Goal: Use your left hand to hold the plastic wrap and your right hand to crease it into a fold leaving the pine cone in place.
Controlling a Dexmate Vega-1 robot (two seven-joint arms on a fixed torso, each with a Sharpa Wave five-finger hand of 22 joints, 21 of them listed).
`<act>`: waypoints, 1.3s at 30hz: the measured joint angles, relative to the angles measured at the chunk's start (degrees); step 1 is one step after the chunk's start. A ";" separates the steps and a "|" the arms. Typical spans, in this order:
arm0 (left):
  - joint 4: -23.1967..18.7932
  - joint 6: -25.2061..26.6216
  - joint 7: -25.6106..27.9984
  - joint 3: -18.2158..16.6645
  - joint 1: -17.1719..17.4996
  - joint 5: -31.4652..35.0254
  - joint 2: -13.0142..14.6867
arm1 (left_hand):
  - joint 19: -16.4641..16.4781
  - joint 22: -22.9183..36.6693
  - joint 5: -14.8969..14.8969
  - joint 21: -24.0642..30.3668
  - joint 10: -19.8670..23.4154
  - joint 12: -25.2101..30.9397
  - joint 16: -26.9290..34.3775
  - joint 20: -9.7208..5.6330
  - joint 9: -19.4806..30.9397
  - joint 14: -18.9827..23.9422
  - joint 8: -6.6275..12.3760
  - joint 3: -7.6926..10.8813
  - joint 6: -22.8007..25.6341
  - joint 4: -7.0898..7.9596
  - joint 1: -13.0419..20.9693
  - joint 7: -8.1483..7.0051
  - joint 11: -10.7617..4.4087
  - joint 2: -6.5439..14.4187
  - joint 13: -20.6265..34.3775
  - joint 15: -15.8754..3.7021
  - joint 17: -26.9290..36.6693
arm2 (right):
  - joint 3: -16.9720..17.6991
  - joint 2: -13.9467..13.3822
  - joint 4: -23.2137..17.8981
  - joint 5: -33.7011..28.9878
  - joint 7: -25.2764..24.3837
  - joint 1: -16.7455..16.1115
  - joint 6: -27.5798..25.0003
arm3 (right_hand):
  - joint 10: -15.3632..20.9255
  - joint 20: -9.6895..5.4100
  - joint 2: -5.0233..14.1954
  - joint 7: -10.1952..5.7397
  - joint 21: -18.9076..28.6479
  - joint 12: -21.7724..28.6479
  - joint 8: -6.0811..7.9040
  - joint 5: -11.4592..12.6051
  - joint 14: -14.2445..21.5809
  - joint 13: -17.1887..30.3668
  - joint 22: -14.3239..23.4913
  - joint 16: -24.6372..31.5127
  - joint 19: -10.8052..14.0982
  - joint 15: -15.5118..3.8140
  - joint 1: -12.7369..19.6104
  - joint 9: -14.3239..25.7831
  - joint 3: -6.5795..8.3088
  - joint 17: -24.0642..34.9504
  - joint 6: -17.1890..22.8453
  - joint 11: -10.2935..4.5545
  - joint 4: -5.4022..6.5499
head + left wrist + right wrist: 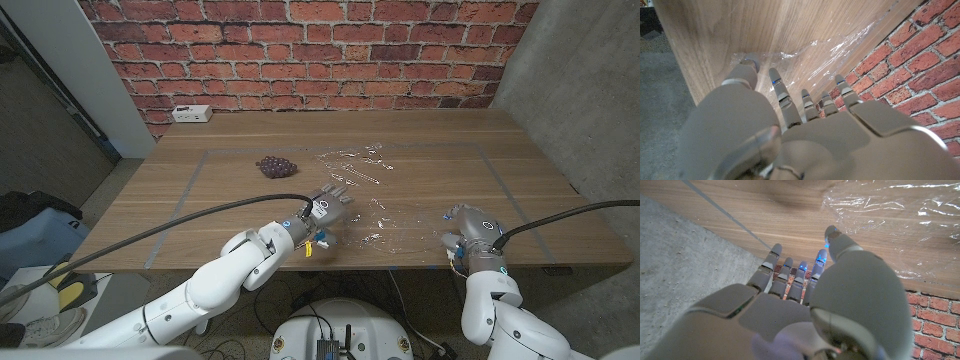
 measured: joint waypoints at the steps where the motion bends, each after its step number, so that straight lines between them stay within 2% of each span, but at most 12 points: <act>1: 0.06 0.03 -0.06 0.09 0.08 0.77 -0.06 | 0.00 0.00 0.00 0.00 0.00 0.00 0.00 0.00 0.00 0.00 -0.28 0.00 0.00 0.00 -0.02 0.00 0.00 -0.02 0.00 0.00 0.00 | -0.06 0.00 0.00 0.14 -0.21 -0.07 0.00 | 0.00 0.00 0.00 0.04 0.00 0.00 0.00 0.00 0.00 0.00 0.00 0.00 0.00 0.00 0.00 0.07 -0.11 0.00 0.04 0.00 0.11; 5: 0.20 0.22 0.13 0.25 0.23 2.29 -0.16 | 0.00 0.00 0.00 0.00 0.22 0.01 0.00 0.00 0.00 0.22 -0.43 -0.20 0.00 -0.20 0.76 0.00 -0.22 0.16 0.00 -0.22 0.00 | -0.06 0.00 0.00 0.36 -0.55 -0.44 0.00 | 0.75 -0.04 0.00 0.96 0.00 0.00 0.63 0.00 0.00 0.00 0.00 0.00 0.47 0.00 0.00 0.34 -1.18 0.00 0.96 0.75 0.72; 11: 0.20 0.37 1.33 0.25 0.23 3.02 -0.16 | 0.84 0.00 -0.31 0.00 1.31 0.25 0.28 -0.41 0.00 1.03 -0.43 -0.40 1.06 -0.08 1.48 -0.17 -0.43 0.89 0.00 -1.02 0.00 | -0.02 -0.08 0.00 0.36 -0.55 -0.69 0.00 | 0.84 0.20 0.49 1.02 0.00 0.00 0.63 0.00 0.00 -0.01 0.00 0.00 0.85 0.00 -0.50 0.53 -1.50 0.27 1.02 0.84 1.03; 12: 1.65 0.37 1.74 0.59 0.88 2.91 -0.80 | 1.03 0.05 -0.30 0.00 1.66 0.26 0.28 -0.21 0.00 1.26 -0.43 -0.40 1.34 -0.08 1.71 -0.08 -0.39 1.11 0.00 -1.25 0.00 | -0.08 -0.16 0.00 2.04 -2.71 -0.65 0.78 | 0.84 0.20 0.55 1.03 0.00 0.00 0.72 0.00 0.00 -0.01 0.00 0.00 0.85 0.00 -0.56 0.53 -1.50 0.27 1.03 0.84 1.03; 16: 2.57 0.37 3.33 0.61 0.94 2.10 -1.04 | 1.35 0.13 -0.73 0.00 3.35 0.93 0.68 -0.52 -0.01 2.66 -0.43 -0.81 2.82 0.14 2.16 -0.11 -0.40 1.56 0.00 -2.24 0.00 | -0.48 -0.43 -0.15 2.68 -3.12 -0.26 0.72 | 0.84 0.20 0.55 1.02 0.00 0.00 0.85 0.00 0.00 -0.01 0.00 0.00 0.84 0.00 -0.55 0.53 -1.50 0.27 1.02 0.83 1.03; 20: 3.79 0.32 5.01 0.62 0.94 0.68 -1.33 | 2.49 0.13 -1.01 -0.35 5.95 1.37 0.73 -0.44 -0.01 4.60 -0.43 -1.60 6.42 0.46 3.17 -0.03 -0.77 2.57 -0.01 -3.27 0.00 | -0.74 -0.58 -0.35 2.63 -2.58 0.00 0.54 | -0.58 0.18 1.54 -0.24 -0.22 -0.23 0.51 0.00 -0.22 -0.01 0.00 0.00 0.83 0.12 0.50 0.61 -1.94 0.27 -0.26 0.45 0.59; 26: 5.39 0.09 6.91 0.85 0.48 -1.58 -1.76 | 3.82 0.13 -1.45 -0.56 9.57 1.80 0.73 -0.73 0.15 6.93 0.64 -2.53 13.55 0.47 5.14 1.03 -1.78 4.55 -0.15 -3.93 0.00 | -0.66 0.61 0.15 -1.97 2.60 -0.58 0.24 | -3.52 -0.09 2.49 -2.49 -0.66 -0.86 -0.49 -0.35 -2.48 0.12 0.00 -0.82 0.08 0.18 2.94 0.80 -1.93 0.27 -3.10 0.17 0.10; 28: 5.82 0.07 7.36 0.99 0.35 -2.04 -1.85 | 4.00 0.13 -1.83 -0.75 10.04 1.80 0.73 -0.72 0.26 7.28 0.90 -2.76 15.00 0.23 5.65 1.49 -2.25 5.05 -0.15 -3.99 -0.05 | -0.51 1.77 1.00 -5.42 6.19 -0.98 0.21 | -4.13 -0.33 2.41 -3.66 -0.66 -0.86 -0.49 -0.35 -2.68 0.27 0.00 -0.82 -0.15 -0.01 3.45 0.80 -2.15 0.27 -3.39 -0.02 -0.13; 30: 6.17 0.06 7.81 1.13 0.17 -2.50 -1.92 | 4.00 0.13 -1.83 -0.78 10.48 1.80 0.73 -0.72 0.26 7.54 0.90 -2.78 16.22 0.22 5.91 1.85 -2.23 5.31 -0.15 -3.93 -0.14 | -0.50 2.18 1.33 -8.06 8.90 -1.14 0.14 | -5.19 -0.40 2.35 -4.88 -0.78 -0.86 -0.49 -0.47 -2.96 0.27 0.00 -0.82 -0.24 0.15 4.17 0.93 -2.22 0.27 -3.41 -1.14 -0.19; 32: 6.35 0.06 8.40 1.22 0.07 -3.00 -1.97 | 4.21 0.13 -1.83 -0.78 10.78 1.80 0.73 -0.93 0.23 7.69 1.41 -3.00 17.49 -0.01 6.31 2.25 -2.36 5.71 -0.15 -3.78 -0.15 | -0.44 3.12 2.13 -10.08 10.95 -1.44 0.11 | -5.73 -0.29 2.62 -6.10 -1.09 -0.86 -0.49 -0.69 -3.39 0.27 0.00 -0.82 -0.75 0.10 4.46 1.21 -2.47 0.44 -3.36 -3.14 -0.22; 33: 6.62 0.07 8.68 1.38 -0.08 -3.22 -2.04 | 4.31 0.13 -1.84 -0.78 10.78 1.80 0.73 -1.02 0.22 7.76 1.53 -3.00 17.94 -0.01 6.33 2.37 -2.36 5.73 -0.15 -3.85 -0.15 | -0.40 3.59 2.61 -13.33 14.13 -1.59 0.11 | -6.04 -0.30 2.34 -6.52 -1.10 -0.86 -0.49 -0.82 -3.39 0.27 -0.01 -0.82 -0.74 0.10 4.74 1.32 -2.65 0.52 -3.60 -3.63 -0.08; 39: 7.37 0.35 10.00 1.90 -0.51 -4.03 -2.23 | 4.92 0.12 -1.84 -0.78 11.78 1.80 0.73 -1.02 0.20 8.52 1.75 -3.24 19.45 -0.24 6.87 3.09 -2.56 6.27 -0.14 -4.00 -0.14 | -0.34 5.49 4.67 -22.79 23.16 -2.15 0.07 | -7.05 -0.50 2.33 -7.90 -1.09 -0.85 -0.69 -0.90 -3.39 0.26 0.00 -0.82 -0.94 0.10 5.36 1.33 -3.51 0.53 -4.62 -4.64 -0.13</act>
